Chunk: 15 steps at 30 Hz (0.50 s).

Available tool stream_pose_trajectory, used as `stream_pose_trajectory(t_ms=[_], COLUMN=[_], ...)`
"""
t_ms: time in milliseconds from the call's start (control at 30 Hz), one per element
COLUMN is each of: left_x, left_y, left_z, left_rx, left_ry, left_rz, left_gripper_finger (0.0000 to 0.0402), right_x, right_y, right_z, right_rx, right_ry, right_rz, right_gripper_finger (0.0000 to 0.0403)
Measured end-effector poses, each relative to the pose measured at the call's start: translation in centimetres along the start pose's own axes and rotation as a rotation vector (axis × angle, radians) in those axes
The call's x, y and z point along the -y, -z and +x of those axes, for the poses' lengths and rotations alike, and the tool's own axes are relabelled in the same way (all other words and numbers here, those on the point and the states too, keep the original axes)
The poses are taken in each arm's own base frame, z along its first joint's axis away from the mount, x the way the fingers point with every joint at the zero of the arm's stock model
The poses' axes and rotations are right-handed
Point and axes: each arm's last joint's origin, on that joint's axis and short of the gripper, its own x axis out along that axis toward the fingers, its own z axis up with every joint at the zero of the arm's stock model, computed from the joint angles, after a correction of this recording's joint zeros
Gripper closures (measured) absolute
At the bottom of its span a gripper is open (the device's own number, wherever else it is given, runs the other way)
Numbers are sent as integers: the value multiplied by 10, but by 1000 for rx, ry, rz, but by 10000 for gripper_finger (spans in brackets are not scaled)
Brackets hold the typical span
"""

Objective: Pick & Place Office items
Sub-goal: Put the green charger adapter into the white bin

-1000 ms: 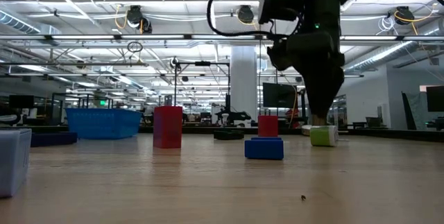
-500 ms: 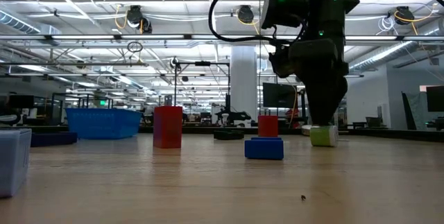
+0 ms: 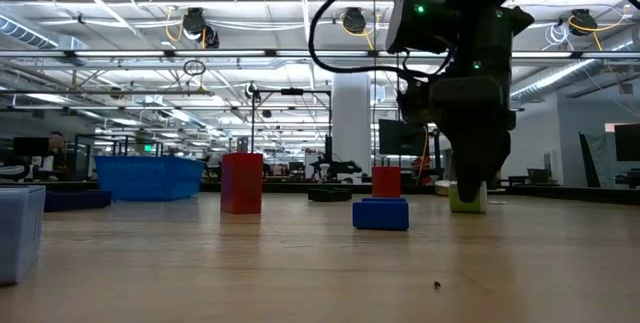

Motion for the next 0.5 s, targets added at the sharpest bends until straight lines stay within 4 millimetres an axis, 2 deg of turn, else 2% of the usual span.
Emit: stream_pose_trajectory(t_ms=[267, 500], left_x=[0, 0], left_y=[0, 0], left_z=[0, 0], left_rx=[0, 0], left_ry=[0, 0], left_rz=[2, 9], left_gripper_finger=[172, 172], right_x=[5, 4], right_y=[6, 5], right_z=[6, 6], right_rx=[-16, 1], right_ry=[-3, -18], right_rz=[-4, -7], right_gripper_finger=[187, 277])
